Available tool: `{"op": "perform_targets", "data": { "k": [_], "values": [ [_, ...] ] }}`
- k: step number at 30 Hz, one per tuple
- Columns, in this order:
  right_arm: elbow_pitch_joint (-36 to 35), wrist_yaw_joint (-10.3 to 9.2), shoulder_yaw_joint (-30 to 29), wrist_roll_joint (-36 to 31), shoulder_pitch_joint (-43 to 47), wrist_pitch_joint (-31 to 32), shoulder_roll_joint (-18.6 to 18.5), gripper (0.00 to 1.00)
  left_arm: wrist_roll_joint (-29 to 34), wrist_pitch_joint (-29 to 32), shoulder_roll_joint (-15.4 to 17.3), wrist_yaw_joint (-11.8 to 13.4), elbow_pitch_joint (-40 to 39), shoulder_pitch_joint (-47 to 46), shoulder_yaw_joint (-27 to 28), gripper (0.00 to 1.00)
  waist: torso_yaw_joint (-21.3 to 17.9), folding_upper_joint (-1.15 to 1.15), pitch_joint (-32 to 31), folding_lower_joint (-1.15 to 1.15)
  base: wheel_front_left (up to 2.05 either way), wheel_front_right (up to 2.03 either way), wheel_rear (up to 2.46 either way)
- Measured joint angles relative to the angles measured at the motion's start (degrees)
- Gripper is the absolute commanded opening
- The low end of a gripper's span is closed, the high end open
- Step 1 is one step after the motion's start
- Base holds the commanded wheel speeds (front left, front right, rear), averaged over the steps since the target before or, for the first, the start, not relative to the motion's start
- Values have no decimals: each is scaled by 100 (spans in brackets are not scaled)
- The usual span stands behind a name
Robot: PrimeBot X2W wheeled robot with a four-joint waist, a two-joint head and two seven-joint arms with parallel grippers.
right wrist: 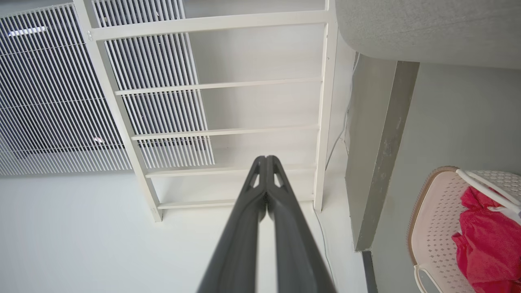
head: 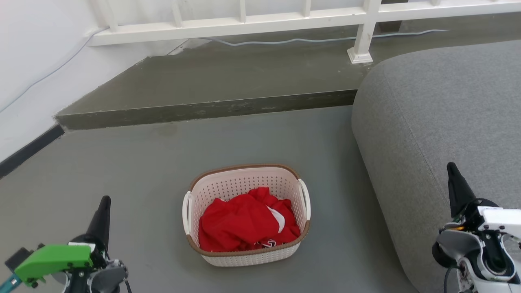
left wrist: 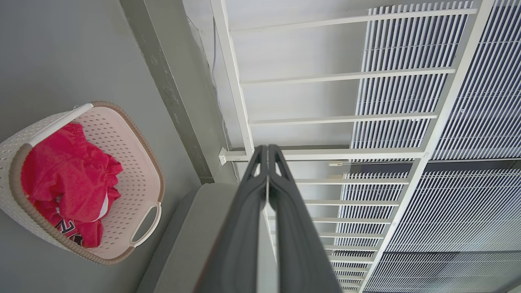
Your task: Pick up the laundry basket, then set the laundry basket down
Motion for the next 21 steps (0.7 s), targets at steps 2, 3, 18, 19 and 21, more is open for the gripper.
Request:
{"op": "perform_targets", "data": {
  "k": [2, 3, 18, 19, 21],
  "values": [
    [54, -14, 4, 3, 35, -5, 15, 0, 1, 0, -19, 2, 65, 26, 0, 0, 0, 0, 0, 0, 0, 0, 0],
    [122, -16, 7, 3, 93, -5, 43, 0, 1, 0, -46, 4, 130, 75, -3, 0, 0, 0, 0, 0, 0, 0, 0],
    [114, -18, 163, -142, 261, -145, 140, 100, 33, -162, -107, 5, 121, 231, -19, 100, 2, 0, 9, 0, 0, 0, 0],
    [102, -18, 181, -187, 260, -166, 138, 100, 63, -194, -107, 5, 94, 230, -26, 100, 2, 0, 10, 0, 0, 0, 0],
    [87, -18, 205, -236, 258, -193, 138, 100, 81, -231, -103, 5, 69, 227, -34, 100, 3, 0, 11, 0, 0, 0, 0]
  ]
}}
